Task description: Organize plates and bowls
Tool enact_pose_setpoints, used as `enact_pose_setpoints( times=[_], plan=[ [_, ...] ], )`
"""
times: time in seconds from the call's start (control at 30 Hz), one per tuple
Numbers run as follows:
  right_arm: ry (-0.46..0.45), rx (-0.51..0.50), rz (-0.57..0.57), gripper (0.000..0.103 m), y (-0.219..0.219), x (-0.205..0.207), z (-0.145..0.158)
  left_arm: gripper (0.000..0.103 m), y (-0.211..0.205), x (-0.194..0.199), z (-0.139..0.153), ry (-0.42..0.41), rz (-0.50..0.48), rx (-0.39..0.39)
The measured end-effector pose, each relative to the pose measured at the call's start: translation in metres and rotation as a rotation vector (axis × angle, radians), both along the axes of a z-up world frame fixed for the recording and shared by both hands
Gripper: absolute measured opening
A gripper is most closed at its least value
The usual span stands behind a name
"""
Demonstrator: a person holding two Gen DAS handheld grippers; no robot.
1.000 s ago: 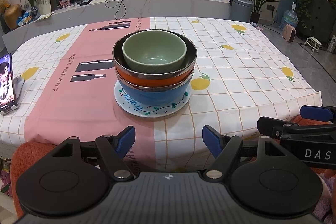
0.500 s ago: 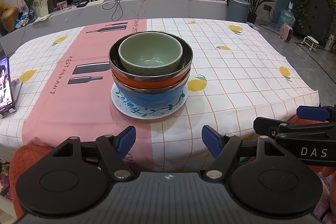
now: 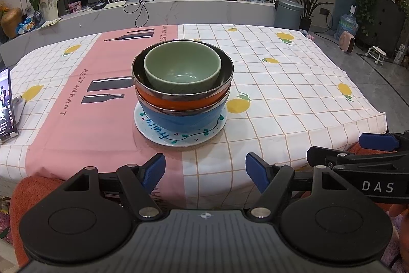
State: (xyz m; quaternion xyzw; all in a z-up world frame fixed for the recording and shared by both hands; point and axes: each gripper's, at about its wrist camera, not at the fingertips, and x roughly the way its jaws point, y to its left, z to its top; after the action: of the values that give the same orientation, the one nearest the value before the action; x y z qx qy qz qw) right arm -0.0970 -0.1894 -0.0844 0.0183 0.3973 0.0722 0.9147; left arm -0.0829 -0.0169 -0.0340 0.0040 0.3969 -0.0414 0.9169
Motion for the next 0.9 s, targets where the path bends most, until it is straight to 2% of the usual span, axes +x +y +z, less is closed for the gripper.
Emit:
enact_pose_setpoints(
  times=[0.9],
  plan=[
    [0.018, 0.001, 0.0, 0.091, -0.0003, 0.0012, -0.0038, 0.084, -0.0001, 0.0004, 0.0004, -0.012, 0.007, -0.002]
  ],
)
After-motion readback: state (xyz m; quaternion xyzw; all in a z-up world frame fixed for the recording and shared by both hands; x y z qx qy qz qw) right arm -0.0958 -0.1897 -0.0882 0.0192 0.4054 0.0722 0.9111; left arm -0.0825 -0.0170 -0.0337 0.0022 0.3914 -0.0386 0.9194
